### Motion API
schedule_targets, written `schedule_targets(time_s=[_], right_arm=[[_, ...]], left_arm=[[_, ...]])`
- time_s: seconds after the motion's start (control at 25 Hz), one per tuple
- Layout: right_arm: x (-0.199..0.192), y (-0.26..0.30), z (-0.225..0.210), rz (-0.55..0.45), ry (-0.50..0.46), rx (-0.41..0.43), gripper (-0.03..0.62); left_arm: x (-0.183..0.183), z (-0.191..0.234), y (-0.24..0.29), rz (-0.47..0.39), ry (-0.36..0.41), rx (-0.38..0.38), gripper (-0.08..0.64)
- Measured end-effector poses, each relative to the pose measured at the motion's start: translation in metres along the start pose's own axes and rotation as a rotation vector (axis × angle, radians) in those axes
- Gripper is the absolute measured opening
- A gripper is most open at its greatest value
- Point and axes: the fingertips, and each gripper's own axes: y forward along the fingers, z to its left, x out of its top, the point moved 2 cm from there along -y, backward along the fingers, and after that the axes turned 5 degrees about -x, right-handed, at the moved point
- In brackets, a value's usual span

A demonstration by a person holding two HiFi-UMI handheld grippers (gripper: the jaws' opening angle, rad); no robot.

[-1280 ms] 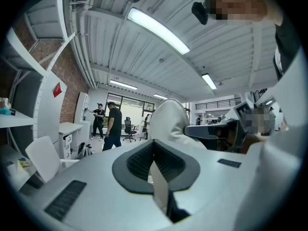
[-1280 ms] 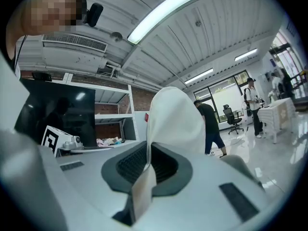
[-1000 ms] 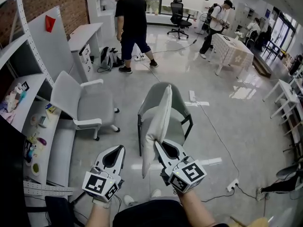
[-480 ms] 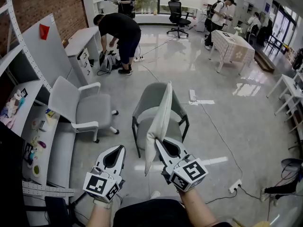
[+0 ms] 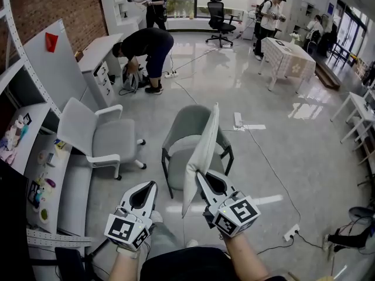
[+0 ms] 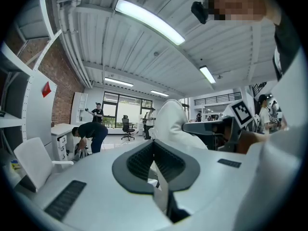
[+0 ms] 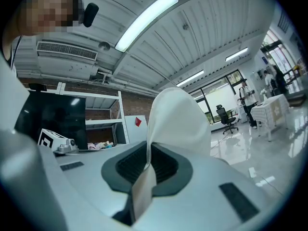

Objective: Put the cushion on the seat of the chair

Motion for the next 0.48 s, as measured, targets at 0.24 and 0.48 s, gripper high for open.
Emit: schedule_targets(time_s=[0.24, 0.48], right_arm=[[-0.001, 0.03, -0.012, 0.011, -0.009, -0.04, 0.031], [-0.002, 0.072, -0.021, 0.02, -0.015, -0.083, 0.031]], left_arm=[[0.0, 0.035, 0.018, -0.009, -0.02, -0.015, 0.011], [0.004, 0.082, 0.041, -0.015, -0.035, -0.041, 0.012]])
